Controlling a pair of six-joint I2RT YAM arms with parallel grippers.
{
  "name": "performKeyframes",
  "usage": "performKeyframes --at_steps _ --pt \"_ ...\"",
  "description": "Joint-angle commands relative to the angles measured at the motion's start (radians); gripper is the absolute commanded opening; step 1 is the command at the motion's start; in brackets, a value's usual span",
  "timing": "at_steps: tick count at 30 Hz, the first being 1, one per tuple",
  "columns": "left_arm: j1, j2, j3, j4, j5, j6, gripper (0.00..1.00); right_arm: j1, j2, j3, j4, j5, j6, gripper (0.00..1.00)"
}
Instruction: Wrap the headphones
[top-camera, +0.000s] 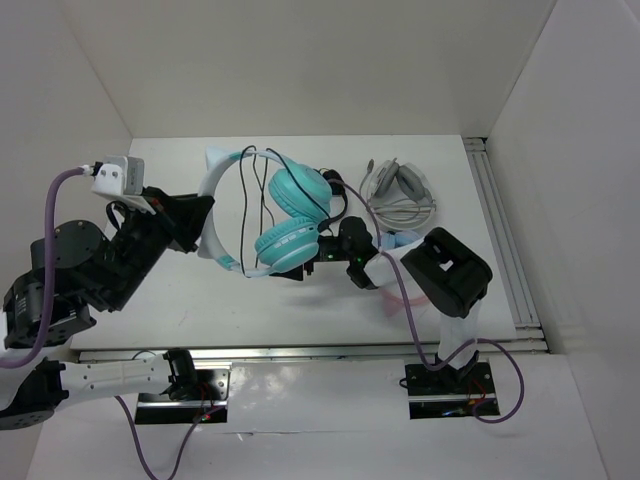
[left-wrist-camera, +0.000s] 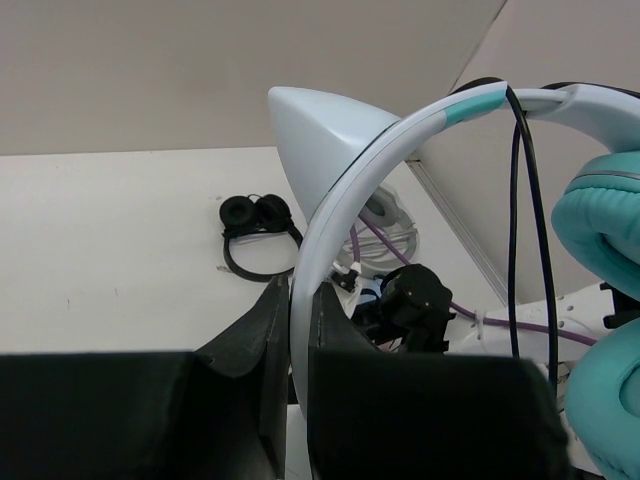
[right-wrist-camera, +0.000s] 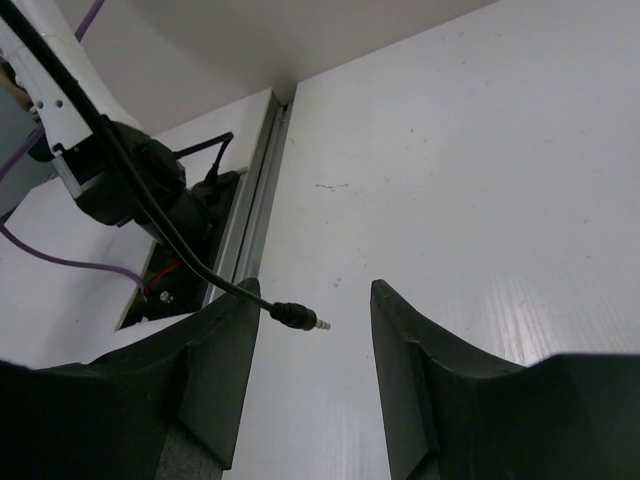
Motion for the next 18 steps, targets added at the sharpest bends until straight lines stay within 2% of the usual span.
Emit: performKeyframes --at_steps 1,5,8,9,12,18 --pt "-0.005 -0.007 0.030 0.115 -0.018 -0.066 0.00 0.021 -0.062 0.015 0.059 0.019 -0.028 0.56" --pt "-0.005 -0.007 0.030 0.106 -0.018 -0.066 0.00 0.031 -0.073 0.026 0.024 0.030 -0.048 0.54" --pt "-0.005 -0.016 0.030 0.106 -0.018 -0.076 0.00 0.031 -0.064 0.051 -0.019 0.020 -0.068 0.37" --pt "-0.005 -0.026 0.030 0.106 -0.027 -0.076 0.00 0.031 -0.064 0.051 -0.019 0.020 -0.068 0.34" --pt "-0.005 -0.026 0.030 0.106 -0.027 -0.076 0.00 0.040 -0.055 0.041 -0.008 0.020 -0.068 0.38" --pt "-0.005 -0.026 0.030 0.106 -0.027 -0.076 0.00 0.040 -0.055 0.041 -0.037 0.020 -0.059 0.38"
